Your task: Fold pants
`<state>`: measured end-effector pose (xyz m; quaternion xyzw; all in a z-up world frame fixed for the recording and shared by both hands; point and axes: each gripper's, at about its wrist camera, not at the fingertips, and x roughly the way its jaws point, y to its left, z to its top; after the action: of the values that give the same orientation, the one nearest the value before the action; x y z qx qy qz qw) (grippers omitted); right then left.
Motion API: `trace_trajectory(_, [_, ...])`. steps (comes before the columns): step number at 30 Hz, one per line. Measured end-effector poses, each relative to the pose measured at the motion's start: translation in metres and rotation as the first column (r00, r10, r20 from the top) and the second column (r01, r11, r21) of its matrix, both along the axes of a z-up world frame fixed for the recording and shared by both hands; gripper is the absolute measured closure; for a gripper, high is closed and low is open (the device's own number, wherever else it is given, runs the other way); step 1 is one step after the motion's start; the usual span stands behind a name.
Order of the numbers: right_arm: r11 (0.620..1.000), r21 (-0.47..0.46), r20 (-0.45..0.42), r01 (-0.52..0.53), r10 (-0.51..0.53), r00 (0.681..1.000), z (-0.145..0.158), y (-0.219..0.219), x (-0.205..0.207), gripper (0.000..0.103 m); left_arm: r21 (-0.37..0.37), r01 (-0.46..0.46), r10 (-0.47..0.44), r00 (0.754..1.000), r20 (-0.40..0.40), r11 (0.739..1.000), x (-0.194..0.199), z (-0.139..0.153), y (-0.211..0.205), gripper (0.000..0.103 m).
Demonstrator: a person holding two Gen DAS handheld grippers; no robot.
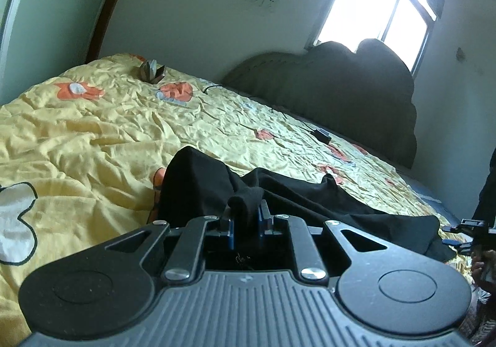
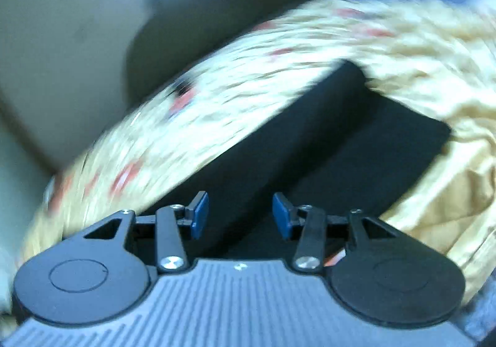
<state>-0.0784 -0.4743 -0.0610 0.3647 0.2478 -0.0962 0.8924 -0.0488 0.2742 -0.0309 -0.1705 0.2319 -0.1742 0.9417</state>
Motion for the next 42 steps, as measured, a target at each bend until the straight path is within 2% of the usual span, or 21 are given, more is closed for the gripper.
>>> trace_trajectory(3, [0.992, 0.114, 0.017, 0.046, -0.049, 0.999, -0.018, -0.030, 0.017, 0.059, 0.010, -0.016, 0.017, 1.000, -0.011, 1.000, 0.000, 0.001, -0.003, 0.091])
trace_trajectory(6, [0.976, 0.200, -0.011, 0.088, -0.087, 0.996, -0.043, -0.048, 0.030, 0.061, 0.021, -0.030, 0.030, 0.999, -0.021, 0.999, 0.002, 0.002, -0.007, 0.091])
trace_trajectory(10, [0.943, 0.313, 0.083, 0.110, -0.143, 0.986, -0.061, -0.059, 0.036, 0.062, 0.058, -0.037, 0.038, 0.999, -0.021, 0.998, 0.002, 0.006, -0.012, 0.091])
trace_trajectory(11, [0.948, 0.303, 0.085, 0.099, -0.130, 0.988, -0.058, -0.058, 0.040, 0.069, 0.060, -0.039, 0.040, 0.999, -0.021, 0.997, 0.002, 0.006, -0.012, 0.091])
trace_trajectory(12, [0.958, 0.268, 0.066, 0.106, -0.128, 0.990, -0.054, -0.054, 0.043, 0.095, 0.065, -0.040, 0.041, 0.999, -0.020, 0.997, 0.002, 0.006, -0.013, 0.091])
trace_trajectory(13, [0.965, 0.239, 0.059, 0.109, -0.127, 0.990, -0.047, -0.053, 0.039, 0.096, 0.077, -0.041, 0.043, 0.999, -0.018, 0.996, 0.001, 0.006, -0.014, 0.091])
trace_trajectory(16, [0.987, 0.104, 0.096, 0.123, -0.133, 0.986, -0.016, -0.032, 0.017, 0.096, 0.098, -0.035, 0.037, 0.999, -0.017, 0.995, 0.001, 0.007, -0.016, 0.091])
trace_trajectory(18, [0.987, 0.001, 0.080, 0.159, -0.158, 0.984, 0.004, -0.017, 0.006, 0.096, 0.097, -0.032, 0.034, 0.999, -0.019, 0.995, 0.002, 0.007, -0.015, 0.091])
trace_trajectory(21, [0.961, -0.182, -0.021, 0.207, -0.214, 0.977, 0.027, 0.007, -0.004, 0.096, 0.090, -0.026, 0.028, 0.999, -0.022, 0.996, 0.006, 0.007, -0.013, 0.090])
trace_trajectory(22, [0.950, -0.247, -0.078, 0.191, -0.215, 0.973, 0.029, 0.014, 0.000, 0.096, 0.090, -0.025, 0.027, 0.999, -0.021, 0.996, 0.007, 0.007, -0.013, 0.090])
trace_trajectory(23, [0.935, -0.290, -0.147, 0.204, -0.254, 0.956, 0.030, 0.017, 0.001, 0.093, 0.088, -0.023, 0.024, 1.000, -0.019, 0.996, 0.007, 0.007, -0.013, 0.090])
trace_trajectory(24, [0.931, -0.300, -0.170, 0.208, -0.266, 0.949, 0.032, 0.019, 0.000, 0.086, 0.087, -0.020, 0.022, 1.000, -0.018, 0.996, 0.007, 0.007, -0.013, 0.090])
trace_trajectory(25, [0.936, -0.293, -0.164, 0.196, -0.251, 0.954, 0.033, 0.021, -0.002, 0.083, 0.086, -0.019, 0.021, 1.000, -0.016, 0.996, 0.006, 0.007, -0.013, 0.090])
trace_trajectory(26, [0.951, -0.263, -0.171, 0.165, -0.214, 0.962, 0.031, 0.018, -0.001, 0.074, 0.085, -0.019, 0.020, 1.000, -0.017, 0.996, 0.007, 0.007, -0.012, 0.090])
trace_trajectory(27, [0.964, -0.206, -0.169, 0.168, -0.205, 0.964, 0.026, 0.012, -0.002, 0.057, 0.085, -0.019, 0.021, 1.000, -0.018, 0.996, 0.006, 0.007, -0.013, 0.090])
trace_trajectory(29, [0.978, -0.081, -0.130, 0.195, -0.204, 0.970, 0.012, -0.001, -0.002, 0.055, 0.077, -0.016, 0.018, 1.000, -0.018, 0.997, 0.005, 0.006, -0.011, 0.090])
trace_trajectory(31, [0.976, 0.053, -0.108, 0.209, -0.202, 0.973, -0.008, -0.016, -0.002, 0.042, 0.078, -0.015, 0.017, 1.000, -0.020, 0.997, 0.005, 0.007, -0.011, 0.090])
trace_trajectory(34, [0.942, 0.224, -0.029, 0.250, -0.250, 0.968, -0.029, -0.031, -0.023, 0.039, 0.089, -0.010, 0.012, 1.000, -0.017, 0.996, 0.005, 0.008, -0.012, 0.090])
trace_trajectory(37, [0.928, 0.229, -0.042, 0.295, -0.293, 0.955, -0.036, -0.038, -0.032, 0.036, 0.087, -0.014, 0.015, 1.000, -0.014, 0.996, 0.008, 0.010, -0.012, 0.090])
trace_trajectory(41, [0.912, 0.325, 0.037, 0.250, -0.277, 0.960, -0.049, -0.047, -0.031, 0.035, 0.092, -0.024, 0.025, 1.000, -0.009, 0.995, 0.008, 0.010, -0.015, 0.090])
trace_trajectory(42, [0.907, 0.351, 0.071, 0.233, -0.274, 0.959, -0.051, -0.049, -0.030, 0.038, 0.097, -0.027, 0.028, 1.000, -0.008, 0.995, 0.008, 0.011, -0.016, 0.090])
